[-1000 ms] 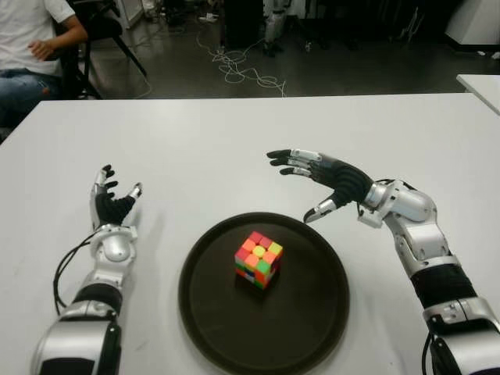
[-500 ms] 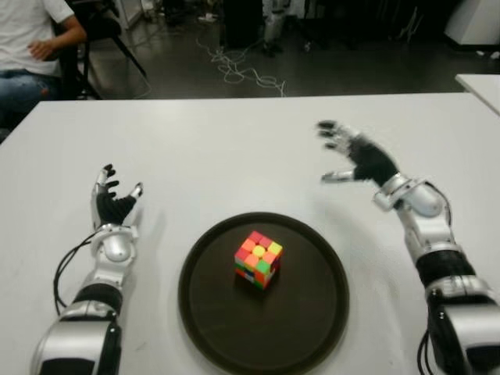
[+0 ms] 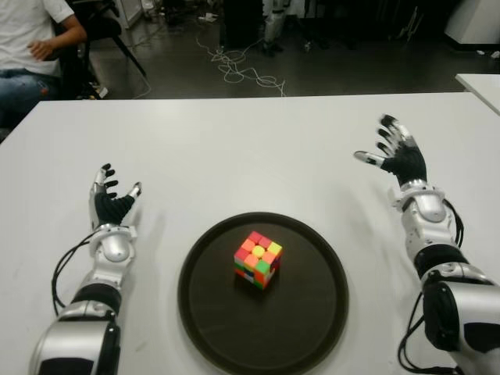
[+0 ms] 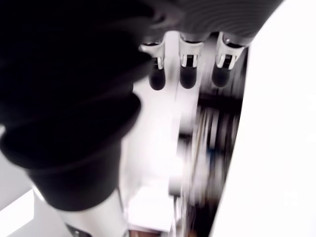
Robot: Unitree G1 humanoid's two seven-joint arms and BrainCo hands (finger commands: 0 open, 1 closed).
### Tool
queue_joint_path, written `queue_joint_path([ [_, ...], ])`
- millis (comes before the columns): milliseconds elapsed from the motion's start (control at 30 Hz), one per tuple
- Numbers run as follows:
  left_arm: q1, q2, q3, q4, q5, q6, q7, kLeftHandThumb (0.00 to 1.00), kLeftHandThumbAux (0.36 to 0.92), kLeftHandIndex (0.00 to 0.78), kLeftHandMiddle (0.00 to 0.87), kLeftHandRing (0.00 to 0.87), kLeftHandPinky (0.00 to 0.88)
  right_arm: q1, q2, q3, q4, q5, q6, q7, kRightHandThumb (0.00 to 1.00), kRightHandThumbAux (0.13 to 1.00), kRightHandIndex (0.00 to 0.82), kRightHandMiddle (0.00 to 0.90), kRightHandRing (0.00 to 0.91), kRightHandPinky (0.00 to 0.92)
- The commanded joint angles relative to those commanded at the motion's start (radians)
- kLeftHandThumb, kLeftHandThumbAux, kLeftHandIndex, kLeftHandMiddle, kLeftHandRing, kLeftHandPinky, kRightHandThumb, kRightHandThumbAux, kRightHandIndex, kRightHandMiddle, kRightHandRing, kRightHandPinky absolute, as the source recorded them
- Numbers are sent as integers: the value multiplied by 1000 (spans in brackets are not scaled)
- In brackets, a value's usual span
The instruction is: Pick up the Rubik's Cube and put it in the plate
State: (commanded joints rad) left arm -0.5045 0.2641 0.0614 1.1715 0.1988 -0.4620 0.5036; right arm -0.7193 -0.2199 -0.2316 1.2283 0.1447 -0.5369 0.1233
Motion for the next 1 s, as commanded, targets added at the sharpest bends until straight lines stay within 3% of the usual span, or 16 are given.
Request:
queue_joint_path([
  [300, 0, 3, 4, 3, -5, -10, -8, 198, 695, 107, 179, 183, 200, -18, 21, -35, 11, -6, 24, -102, 0, 861, 9, 1, 0, 0],
  [600, 0, 3, 5, 3, -6, -17, -11, 197, 704, 116, 207, 230, 269, -28, 12, -18, 64, -49, 104, -164, 0, 774, 6, 0, 0, 0],
  [867, 2, -5, 17, 7, -22, -30, -22, 199, 726, 114, 193, 214, 251, -46, 1, -26, 74, -57, 194, -188, 0, 773, 1, 0, 0, 0],
  [1000, 6, -8, 21, 6, -27, -42, -25, 209, 728, 115, 200, 231, 290, -50, -1, -34, 74, -55, 219, -199, 0, 773, 2, 0, 0, 0],
])
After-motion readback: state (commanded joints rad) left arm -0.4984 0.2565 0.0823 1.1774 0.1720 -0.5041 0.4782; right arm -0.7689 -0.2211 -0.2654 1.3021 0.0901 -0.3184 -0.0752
